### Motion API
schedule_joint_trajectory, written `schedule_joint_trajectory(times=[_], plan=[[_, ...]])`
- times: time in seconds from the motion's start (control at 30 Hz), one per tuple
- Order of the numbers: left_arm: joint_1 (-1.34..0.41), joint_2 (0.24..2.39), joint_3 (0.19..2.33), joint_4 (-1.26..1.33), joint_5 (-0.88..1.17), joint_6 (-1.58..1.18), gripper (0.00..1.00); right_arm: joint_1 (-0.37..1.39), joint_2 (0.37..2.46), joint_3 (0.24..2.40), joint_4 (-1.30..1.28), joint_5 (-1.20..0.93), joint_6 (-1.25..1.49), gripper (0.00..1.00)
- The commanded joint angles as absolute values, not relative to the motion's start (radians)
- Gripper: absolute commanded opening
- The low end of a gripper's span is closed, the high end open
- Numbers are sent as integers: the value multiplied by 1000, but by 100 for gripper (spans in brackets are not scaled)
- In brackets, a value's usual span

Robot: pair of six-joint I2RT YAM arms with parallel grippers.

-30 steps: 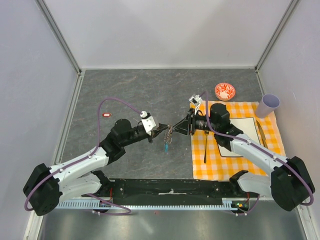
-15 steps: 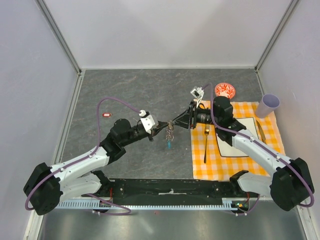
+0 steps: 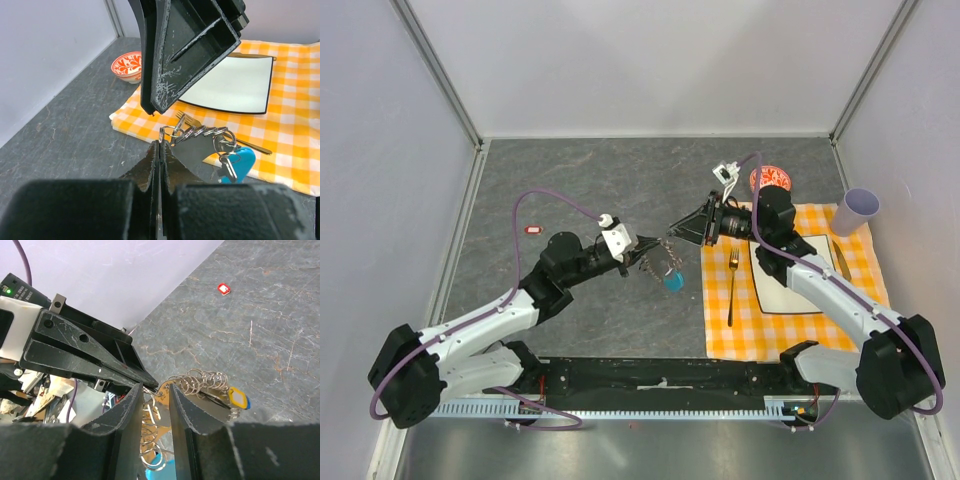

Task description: Put the keys on the keyring

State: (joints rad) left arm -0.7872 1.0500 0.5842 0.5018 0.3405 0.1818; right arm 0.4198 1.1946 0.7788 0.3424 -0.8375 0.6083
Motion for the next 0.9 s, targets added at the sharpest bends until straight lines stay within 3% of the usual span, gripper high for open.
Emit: schedule_joint_trajectory(times=[0.0,0.6,0.87], plan=[[-790,1051,643,543,339,229,2,419,1196,785,437,-890,663,35],[-788,1049,644,574,357,216,2,419,1226,744,404,-936,591,34],[-790,1058,644,595,348,206,2,419,1227,738,425,-959,603,17]])
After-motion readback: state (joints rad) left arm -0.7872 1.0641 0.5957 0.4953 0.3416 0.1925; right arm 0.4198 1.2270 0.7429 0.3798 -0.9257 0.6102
